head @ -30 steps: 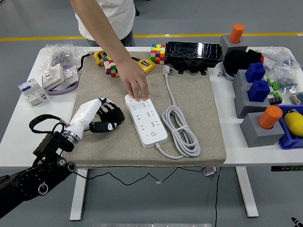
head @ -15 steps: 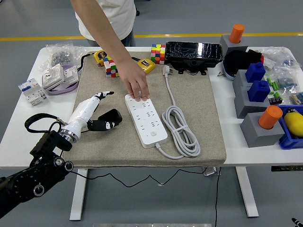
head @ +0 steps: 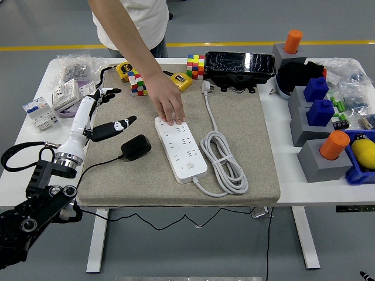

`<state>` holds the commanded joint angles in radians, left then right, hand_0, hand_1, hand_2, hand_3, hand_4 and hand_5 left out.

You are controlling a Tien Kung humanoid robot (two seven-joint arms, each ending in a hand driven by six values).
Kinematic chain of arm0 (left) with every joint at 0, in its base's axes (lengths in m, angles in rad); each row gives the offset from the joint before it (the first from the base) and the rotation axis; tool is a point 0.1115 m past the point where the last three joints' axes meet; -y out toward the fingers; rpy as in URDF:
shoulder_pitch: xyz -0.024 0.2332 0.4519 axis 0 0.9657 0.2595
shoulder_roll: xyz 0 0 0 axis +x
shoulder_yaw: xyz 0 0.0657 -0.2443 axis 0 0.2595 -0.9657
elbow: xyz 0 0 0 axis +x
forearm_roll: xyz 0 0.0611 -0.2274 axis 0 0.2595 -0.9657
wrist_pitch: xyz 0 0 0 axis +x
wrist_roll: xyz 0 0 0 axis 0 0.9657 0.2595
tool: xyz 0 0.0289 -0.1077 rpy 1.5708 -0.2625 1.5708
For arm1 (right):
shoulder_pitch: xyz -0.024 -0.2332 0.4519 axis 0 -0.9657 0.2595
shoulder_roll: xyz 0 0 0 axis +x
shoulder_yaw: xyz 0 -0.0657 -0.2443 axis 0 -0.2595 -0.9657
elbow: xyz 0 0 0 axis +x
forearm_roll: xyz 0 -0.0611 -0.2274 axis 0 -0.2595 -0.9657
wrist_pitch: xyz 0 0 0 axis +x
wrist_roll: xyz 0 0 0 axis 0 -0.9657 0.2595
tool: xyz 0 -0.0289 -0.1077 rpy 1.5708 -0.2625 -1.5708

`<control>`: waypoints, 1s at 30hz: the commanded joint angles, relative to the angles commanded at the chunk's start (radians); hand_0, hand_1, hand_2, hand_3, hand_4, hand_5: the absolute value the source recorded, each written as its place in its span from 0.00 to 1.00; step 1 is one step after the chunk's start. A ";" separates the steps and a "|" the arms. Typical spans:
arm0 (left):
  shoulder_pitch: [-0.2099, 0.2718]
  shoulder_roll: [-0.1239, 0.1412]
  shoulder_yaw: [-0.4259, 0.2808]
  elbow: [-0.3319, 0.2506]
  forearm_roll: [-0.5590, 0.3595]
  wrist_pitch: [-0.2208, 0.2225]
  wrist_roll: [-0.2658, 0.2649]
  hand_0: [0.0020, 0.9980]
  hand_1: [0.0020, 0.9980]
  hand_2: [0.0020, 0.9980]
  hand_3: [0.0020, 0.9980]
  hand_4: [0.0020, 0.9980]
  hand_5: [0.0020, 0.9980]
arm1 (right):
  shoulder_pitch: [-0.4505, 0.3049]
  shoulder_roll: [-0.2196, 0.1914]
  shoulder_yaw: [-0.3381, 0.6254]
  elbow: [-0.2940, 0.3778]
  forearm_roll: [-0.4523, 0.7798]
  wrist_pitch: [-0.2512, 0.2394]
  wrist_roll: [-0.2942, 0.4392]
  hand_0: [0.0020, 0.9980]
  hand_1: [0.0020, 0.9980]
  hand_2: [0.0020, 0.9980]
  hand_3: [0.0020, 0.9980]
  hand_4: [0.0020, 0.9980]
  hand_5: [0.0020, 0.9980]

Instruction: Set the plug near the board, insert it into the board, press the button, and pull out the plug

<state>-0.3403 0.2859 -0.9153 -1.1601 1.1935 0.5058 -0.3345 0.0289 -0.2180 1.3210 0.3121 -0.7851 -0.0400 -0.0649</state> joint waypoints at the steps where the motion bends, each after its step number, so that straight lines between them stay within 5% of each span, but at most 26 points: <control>1: 0.001 0.003 -0.008 -0.002 -0.001 -0.002 0.001 0.73 0.71 0.62 0.58 0.79 0.19 | 0.002 0.000 -0.001 -0.002 0.001 0.000 0.000 0.53 0.62 0.60 0.54 0.88 0.40; 30: -0.003 0.029 -0.085 -0.030 0.016 -0.039 0.047 0.71 0.66 0.56 0.59 0.76 0.19 | 0.032 -0.010 -0.016 -0.010 0.001 -0.001 0.006 0.53 0.62 0.60 0.54 0.88 0.40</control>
<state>-0.3429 0.3145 -1.0002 -1.1902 1.2098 0.4673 -0.2871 0.0609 -0.2276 1.3054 0.3023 -0.7839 -0.0412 -0.0593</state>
